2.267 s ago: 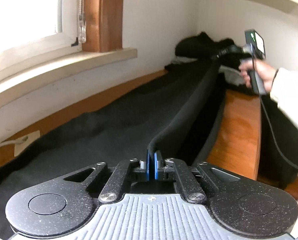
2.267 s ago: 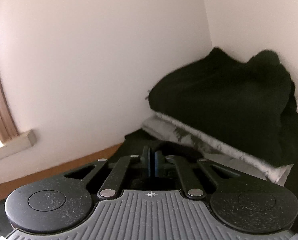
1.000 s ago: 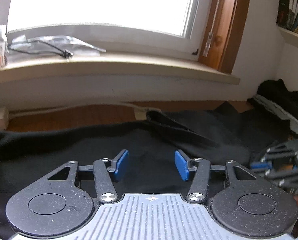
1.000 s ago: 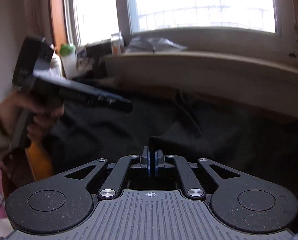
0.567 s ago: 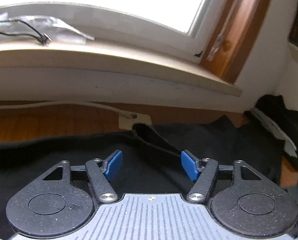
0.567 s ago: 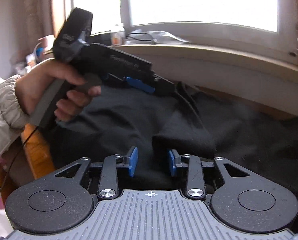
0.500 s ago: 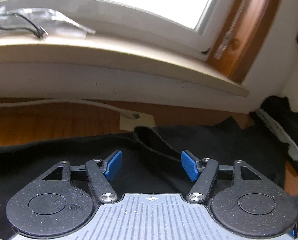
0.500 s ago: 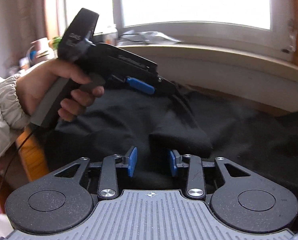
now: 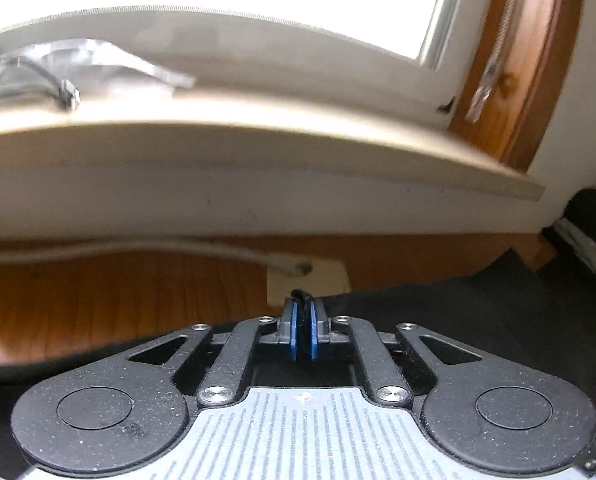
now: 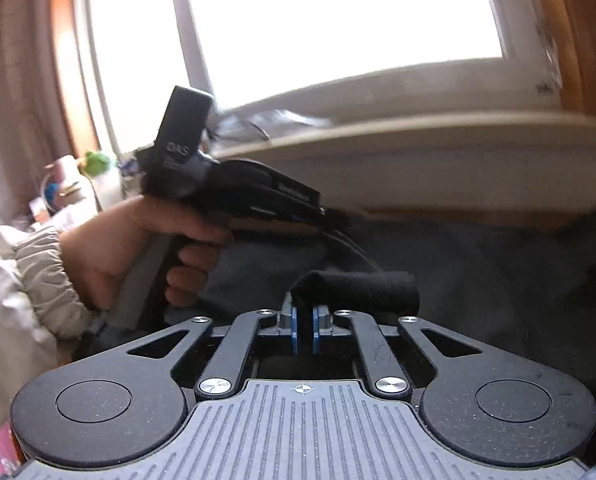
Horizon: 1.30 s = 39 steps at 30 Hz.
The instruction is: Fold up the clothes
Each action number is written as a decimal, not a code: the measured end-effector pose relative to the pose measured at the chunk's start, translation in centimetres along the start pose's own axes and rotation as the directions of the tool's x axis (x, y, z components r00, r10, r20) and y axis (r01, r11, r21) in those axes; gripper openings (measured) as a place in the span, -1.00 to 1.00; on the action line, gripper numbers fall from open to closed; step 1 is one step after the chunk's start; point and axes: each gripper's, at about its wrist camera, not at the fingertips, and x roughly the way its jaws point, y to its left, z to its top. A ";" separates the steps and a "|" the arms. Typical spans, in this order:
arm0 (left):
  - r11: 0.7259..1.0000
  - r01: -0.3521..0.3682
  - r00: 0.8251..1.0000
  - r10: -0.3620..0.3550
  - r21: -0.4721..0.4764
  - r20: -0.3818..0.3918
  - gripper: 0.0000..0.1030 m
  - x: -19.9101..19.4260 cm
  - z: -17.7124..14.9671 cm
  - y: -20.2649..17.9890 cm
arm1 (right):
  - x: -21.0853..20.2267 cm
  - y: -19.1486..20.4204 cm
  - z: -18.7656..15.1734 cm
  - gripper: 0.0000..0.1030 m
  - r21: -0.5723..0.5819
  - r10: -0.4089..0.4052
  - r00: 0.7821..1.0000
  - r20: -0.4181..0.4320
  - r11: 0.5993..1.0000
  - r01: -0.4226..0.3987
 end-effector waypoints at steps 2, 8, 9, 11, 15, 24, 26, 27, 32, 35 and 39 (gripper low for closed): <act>1.000 0.016 0.999 -0.017 0.027 0.032 -0.89 -2.0 1.1 0.1 | -0.4 1.2 0.9 -0.85 -0.034 0.031 0.999 0.035 0.999 -0.030; 0.996 0.013 0.988 -0.027 0.092 0.151 -0.90 -11.1 4.9 1.9 | 0.3 6.6 4.6 -0.86 -0.127 0.157 0.982 0.103 0.981 -0.144; 0.995 0.005 0.985 -0.023 0.102 0.169 -0.90 -12.8 5.5 2.4 | 0.6 8.0 5.2 -0.86 -0.150 0.183 0.977 0.113 0.975 -0.165; 0.994 -0.021 0.980 -0.001 0.111 0.199 -0.90 -15.8 6.8 3.4 | 1.4 10.9 6.4 -0.86 -0.194 0.238 0.963 0.128 0.958 -0.211; 0.988 -0.100 0.971 0.071 0.116 0.230 -0.90 -21.4 7.7 6.9 | 3.7 16.9 7.8 -0.86 -0.269 0.324 0.937 0.131 0.921 -0.281; 0.973 -0.231 0.965 0.233 -0.030 0.117 -0.87 -23.1 2.1 17.9 | 11.8 26.0 4.6 -0.69 -0.323 0.399 0.916 -0.037 0.863 -0.389; 0.960 -0.275 0.959 0.278 -0.054 0.053 -0.60 -22.0 -0.2 19.8 | 13.8 27.2 2.8 -0.27 -0.315 0.412 0.899 -0.147 0.842 -0.437; 0.948 -0.314 0.948 0.316 -0.062 0.037 -0.54 -21.7 -1.5 20.6 | 14.3 27.4 2.1 -0.15 -0.312 0.415 0.892 -0.178 0.836 -0.451; 0.923 -0.354 0.932 0.362 -0.148 0.029 -0.21 -22.7 -6.5 23.1 | 13.9 25.8 0.3 0.00 -0.317 0.400 0.893 -0.204 0.837 -0.447; 0.922 -0.340 0.932 0.357 -0.182 0.064 -0.03 -24.3 -8.3 22.5 | 13.2 24.2 0.6 0.07 -0.326 0.375 0.906 -0.196 0.847 -0.421; 0.923 -0.319 0.927 0.350 -0.214 0.132 0.17 -27.4 -9.6 20.6 | 11.2 21.8 1.0 0.14 -0.348 0.325 0.932 -0.160 0.865 -0.361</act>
